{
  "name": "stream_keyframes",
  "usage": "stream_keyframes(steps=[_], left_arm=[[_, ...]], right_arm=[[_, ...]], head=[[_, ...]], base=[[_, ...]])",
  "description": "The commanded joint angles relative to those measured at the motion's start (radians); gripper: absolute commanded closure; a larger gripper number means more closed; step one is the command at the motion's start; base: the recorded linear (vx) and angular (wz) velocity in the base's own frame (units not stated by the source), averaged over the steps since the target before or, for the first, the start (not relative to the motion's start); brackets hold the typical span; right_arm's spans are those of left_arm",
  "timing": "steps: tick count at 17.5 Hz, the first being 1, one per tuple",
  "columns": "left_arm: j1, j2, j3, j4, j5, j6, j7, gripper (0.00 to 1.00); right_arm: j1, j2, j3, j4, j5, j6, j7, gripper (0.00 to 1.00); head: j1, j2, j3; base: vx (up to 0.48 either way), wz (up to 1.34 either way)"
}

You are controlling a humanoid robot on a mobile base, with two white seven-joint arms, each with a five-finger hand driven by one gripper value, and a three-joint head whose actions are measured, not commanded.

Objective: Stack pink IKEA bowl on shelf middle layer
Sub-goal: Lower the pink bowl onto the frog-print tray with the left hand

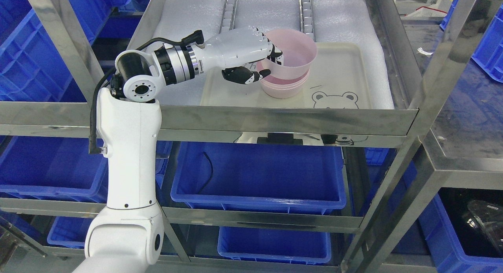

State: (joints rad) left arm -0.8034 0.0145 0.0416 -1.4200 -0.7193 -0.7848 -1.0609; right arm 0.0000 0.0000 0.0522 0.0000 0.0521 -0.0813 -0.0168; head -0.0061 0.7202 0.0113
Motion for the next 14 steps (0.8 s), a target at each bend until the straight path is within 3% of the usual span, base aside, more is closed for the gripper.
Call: stream_keyframes(steps=[1,7,10,11,13,14], left_arm=[[0.006,0.003,0.009,0.075,-0.074,-0.001,0.002,0.99],[-0.014,0.003,0.004,0.124,-0.077,-0.001,0.013,0.98],[-0.028,0.003,-0.002,0.144,-0.071,-0.001,0.015,0.91],[-0.028,0.003,-0.002,0.147,-0.069,-0.001,0.015,0.82],[-0.025,0.003,-0.022,0.147,-0.066,-0.001,0.016,0.47],[-0.025,0.003,-0.026,0.145,-0.063,-0.001,0.024,0.35]], right_arm=[[0.005,-0.017,0.000,-0.017,0.000,0.000,-0.002,0.00],[0.005,-0.017,0.000,-0.017,0.000,0.000,-0.002,0.00],[0.003,-0.017,0.000,-0.017,0.000,0.000,-0.002,0.00],[0.005,-0.017,0.000,-0.017,0.000,0.000,-0.002,0.00],[0.005,-0.017,0.000,-0.017,0.000,0.000,-0.002,0.00],[0.003,-0.017,0.000,-0.017,0.000,0.000,-0.002,0.00]], head=[[0.0000,0.000,0.000],[0.0000,0.000,0.000],[0.0000,0.000,0.000],[0.0000,0.000,0.000],[0.0000,0.000,0.000],[0.0000,0.000,0.000]], base=[[0.000,0.00],[-0.002,0.00],[0.000,0.00],[0.000,0.00],[0.000,0.00],[0.000,0.00]])
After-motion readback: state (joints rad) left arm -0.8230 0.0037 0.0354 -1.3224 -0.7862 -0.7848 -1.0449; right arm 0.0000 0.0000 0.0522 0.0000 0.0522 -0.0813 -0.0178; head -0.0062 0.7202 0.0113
